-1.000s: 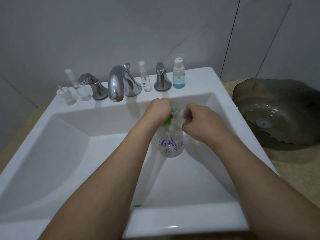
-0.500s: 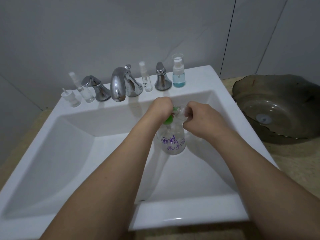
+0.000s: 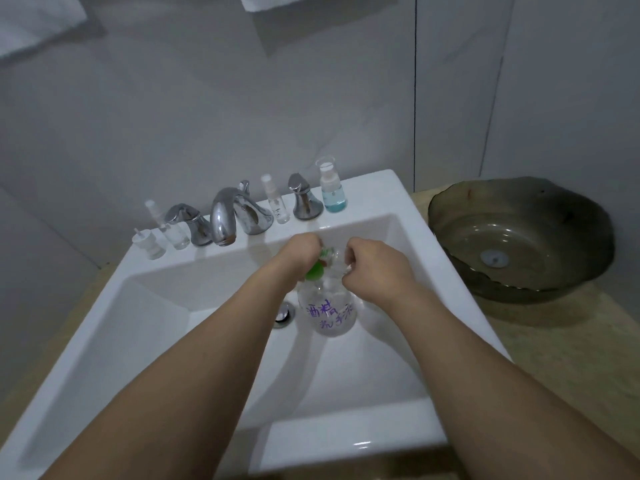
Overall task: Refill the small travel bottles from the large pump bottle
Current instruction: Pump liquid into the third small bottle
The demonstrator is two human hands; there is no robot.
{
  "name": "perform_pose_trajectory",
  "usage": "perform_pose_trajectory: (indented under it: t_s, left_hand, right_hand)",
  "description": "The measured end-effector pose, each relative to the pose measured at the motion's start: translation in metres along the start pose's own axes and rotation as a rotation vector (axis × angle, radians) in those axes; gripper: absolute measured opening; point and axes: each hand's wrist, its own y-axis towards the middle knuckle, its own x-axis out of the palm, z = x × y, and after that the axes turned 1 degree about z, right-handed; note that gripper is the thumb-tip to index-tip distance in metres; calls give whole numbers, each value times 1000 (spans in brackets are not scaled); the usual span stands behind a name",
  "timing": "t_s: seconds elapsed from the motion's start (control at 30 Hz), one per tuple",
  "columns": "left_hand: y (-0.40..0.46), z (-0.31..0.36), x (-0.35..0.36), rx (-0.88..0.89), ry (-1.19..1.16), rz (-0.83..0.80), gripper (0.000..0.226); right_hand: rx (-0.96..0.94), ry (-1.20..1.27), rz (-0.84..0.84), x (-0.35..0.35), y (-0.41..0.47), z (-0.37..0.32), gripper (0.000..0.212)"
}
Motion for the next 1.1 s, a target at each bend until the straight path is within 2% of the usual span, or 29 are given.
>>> perform_pose_trajectory:
  t_s: [0.13, 0.33, 0.43, 0.6, 0.7, 0.8, 0.93, 1.1]
  left_hand:
    - [1, 3, -5, -72, -80, -43, 20]
    - [11, 9, -24, -191, -122, -222, 49]
    - [16, 10, -28, -214, -119, -238, 59]
    - [21, 7, -13, -240, -11, -141, 44]
    - [27, 2, -4, -225, -35, -111, 40]
    - [26, -4, 2, -192, -52, -88, 25]
    - [28, -6, 5, -186, -97, -107, 30]
    - [34, -10, 5, -198, -47, -142, 25]
  right_hand:
    - [4, 46, 21, -2, -3, 0, 18]
    - [-18, 66, 49, -3, -3, 0, 19]
    - [-20, 69, 28, -4, -3, -1, 18]
    - [-13, 53, 16, -5, -1, -2, 18]
    - [-12, 19, 13, -6, 0, -1, 19]
    - [-12, -26, -17, -3, 0, 2, 19]
    - [-5, -34, -15, 0, 1, 3, 22]
    - [-8, -30, -21, 0, 1, 3, 23]
